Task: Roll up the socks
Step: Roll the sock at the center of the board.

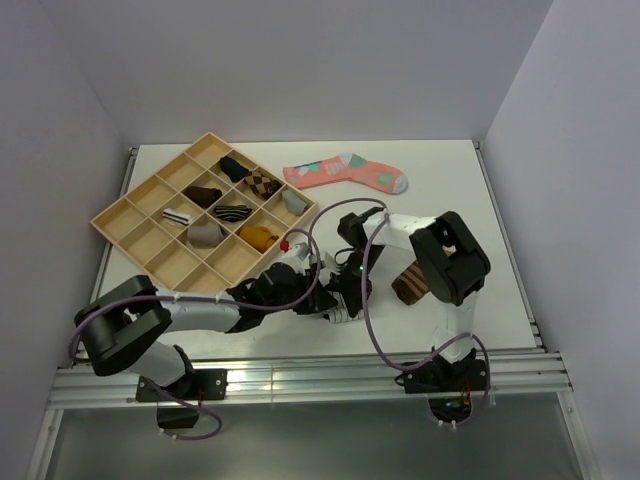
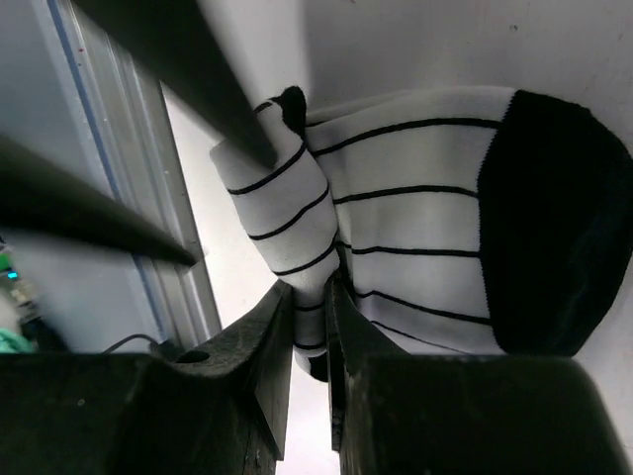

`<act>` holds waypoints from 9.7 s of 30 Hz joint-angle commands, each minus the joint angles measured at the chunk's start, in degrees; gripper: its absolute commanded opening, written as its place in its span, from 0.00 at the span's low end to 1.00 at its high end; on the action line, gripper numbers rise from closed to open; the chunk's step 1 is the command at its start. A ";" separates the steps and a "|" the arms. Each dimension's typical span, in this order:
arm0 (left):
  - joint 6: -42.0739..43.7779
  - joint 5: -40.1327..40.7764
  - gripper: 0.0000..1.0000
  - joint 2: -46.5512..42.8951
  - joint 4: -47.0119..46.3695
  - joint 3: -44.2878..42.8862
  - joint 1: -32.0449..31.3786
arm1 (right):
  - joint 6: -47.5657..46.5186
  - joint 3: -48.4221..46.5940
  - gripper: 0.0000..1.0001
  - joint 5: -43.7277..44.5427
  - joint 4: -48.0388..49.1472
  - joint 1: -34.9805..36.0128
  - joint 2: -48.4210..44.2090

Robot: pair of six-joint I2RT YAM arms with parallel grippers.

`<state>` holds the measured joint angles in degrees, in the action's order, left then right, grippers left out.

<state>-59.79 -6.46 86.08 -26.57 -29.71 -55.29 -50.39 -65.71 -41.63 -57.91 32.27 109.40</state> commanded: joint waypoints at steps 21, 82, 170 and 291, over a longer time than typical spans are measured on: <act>30.88 6.99 0.44 7.08 -7.26 -3.69 -7.55 | 3.98 -8.99 0.13 4.63 -4.58 -0.63 10.83; 7.67 -34.41 0.00 30.19 25.24 -17.13 8.18 | -0.06 31.43 0.41 14.47 29.08 3.76 -46.74; 29.20 -11.20 0.35 10.06 -12.46 -3.51 -1.75 | 4.42 -10.05 0.11 7.00 -5.11 -3.71 14.26; 25.76 -6.72 0.45 -4.88 -5.42 0.01 9.32 | -0.59 2.62 0.19 3.66 3.78 -3.26 -2.29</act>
<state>-40.99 -12.69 80.75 -26.74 -29.43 -45.45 -48.25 -60.64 -40.16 -48.71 30.72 102.61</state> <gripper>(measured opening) 0.447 0.268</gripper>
